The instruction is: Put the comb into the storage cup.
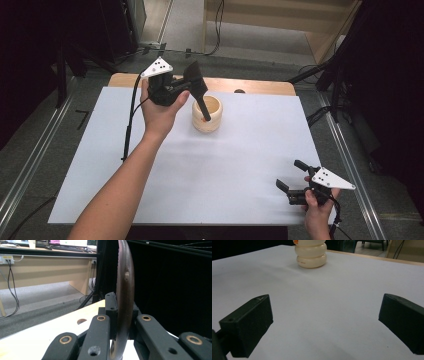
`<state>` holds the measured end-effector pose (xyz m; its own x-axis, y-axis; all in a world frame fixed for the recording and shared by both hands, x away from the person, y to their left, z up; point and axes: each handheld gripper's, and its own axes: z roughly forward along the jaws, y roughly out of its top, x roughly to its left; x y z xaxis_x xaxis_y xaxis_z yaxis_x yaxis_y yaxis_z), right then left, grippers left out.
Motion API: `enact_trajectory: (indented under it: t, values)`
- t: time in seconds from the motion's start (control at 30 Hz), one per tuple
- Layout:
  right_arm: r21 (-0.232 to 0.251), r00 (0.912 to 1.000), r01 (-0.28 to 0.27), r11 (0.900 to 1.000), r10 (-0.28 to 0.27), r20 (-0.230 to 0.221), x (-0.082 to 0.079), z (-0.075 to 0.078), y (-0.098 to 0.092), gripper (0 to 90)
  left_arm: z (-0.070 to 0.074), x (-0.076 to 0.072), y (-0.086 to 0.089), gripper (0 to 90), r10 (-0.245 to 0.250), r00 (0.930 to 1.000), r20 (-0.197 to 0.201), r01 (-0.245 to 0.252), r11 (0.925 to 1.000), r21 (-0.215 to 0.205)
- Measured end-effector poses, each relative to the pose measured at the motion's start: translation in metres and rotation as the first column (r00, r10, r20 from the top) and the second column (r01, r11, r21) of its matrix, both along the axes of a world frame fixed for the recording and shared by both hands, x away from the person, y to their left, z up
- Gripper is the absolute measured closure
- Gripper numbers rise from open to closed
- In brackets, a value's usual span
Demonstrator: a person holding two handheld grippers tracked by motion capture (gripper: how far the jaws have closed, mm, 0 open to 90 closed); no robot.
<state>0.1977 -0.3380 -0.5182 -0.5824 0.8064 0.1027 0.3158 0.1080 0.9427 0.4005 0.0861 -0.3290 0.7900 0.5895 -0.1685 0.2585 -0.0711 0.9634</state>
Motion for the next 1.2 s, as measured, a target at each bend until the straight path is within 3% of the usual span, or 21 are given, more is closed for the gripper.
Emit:
enact_trajectory:
  t: [0.27, 0.47, 0.67, 1.2]
  values:
    - [0.0, 1.0, 0.001, 1.0, -0.001, 0.0, 0.0, 0.0, 0.0, 0.0, 0.007, 0.009, -0.003, 85.4, 0.012, 0.9999, 0.01, -0.012, 0.9998, -0.013]
    - [0.0, 1.0, 0.001, 1.0, -0.001, 0.0, 0.0, 0.0, 0.0, 0.0, 0.008, 0.014, -0.003, 85.4, 0.03, 0.9994, 0.015, -0.03, 0.9995, 0.001]
    - [-0.001, 1.0, 0.0, 1.0, 0.0, 0.0, 0.0, 0.0, 0.0, 0.0, 0.006, 0.02, 0.0, 85.4, 0.049, 0.9987, 0.01, -0.049, 0.9988, -0.008]
    - [0.0, 1.0, 0.003, 1.0, -0.003, 0.001, 0.0, 0.0, 0.0, 0.0, -0.005, 0.031, -0.006, 85.4, 0.086, 0.9963, 0.004, -0.086, 0.9962, 0.016]
